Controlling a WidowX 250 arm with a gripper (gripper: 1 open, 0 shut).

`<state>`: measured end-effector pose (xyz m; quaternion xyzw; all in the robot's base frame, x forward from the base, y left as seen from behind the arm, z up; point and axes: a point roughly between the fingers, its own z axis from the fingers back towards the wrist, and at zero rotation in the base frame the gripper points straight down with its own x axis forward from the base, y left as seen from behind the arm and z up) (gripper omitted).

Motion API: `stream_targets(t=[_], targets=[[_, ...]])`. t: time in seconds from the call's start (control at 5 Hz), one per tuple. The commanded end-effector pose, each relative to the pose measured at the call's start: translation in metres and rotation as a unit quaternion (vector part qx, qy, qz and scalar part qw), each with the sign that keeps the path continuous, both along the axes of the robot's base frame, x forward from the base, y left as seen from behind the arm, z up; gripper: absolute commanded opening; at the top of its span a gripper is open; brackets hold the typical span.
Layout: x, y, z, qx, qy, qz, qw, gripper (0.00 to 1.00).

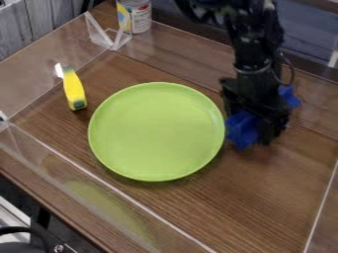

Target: Put the blue object in the green plate

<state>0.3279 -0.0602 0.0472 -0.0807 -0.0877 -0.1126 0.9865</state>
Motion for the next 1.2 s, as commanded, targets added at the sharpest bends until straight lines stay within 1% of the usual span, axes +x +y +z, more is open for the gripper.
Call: stream_targets(t=[0.0, 0.2, 0.4, 0.6, 0.8, 1.0], targets=[[-0.004, 0.023, 0.03, 0.001, -0.035, 0.019, 0.9992, 0.0], [-0.012, 0.056, 0.036, 0.007, -0.034, 0.038, 0.9987, 0.0], [-0.021, 0.084, 0.036, 0.013, -0.029, 0.047, 0.9984, 0.0], [-0.039, 0.095, 0.028, 0.016, -0.015, 0.043, 0.9989, 0.0], [-0.039, 0.097, 0.02, 0.017, -0.007, 0.044, 0.9989, 1.0], [-0.036, 0.097, 0.016, 0.019, -0.006, 0.044, 0.9988, 1.0]])
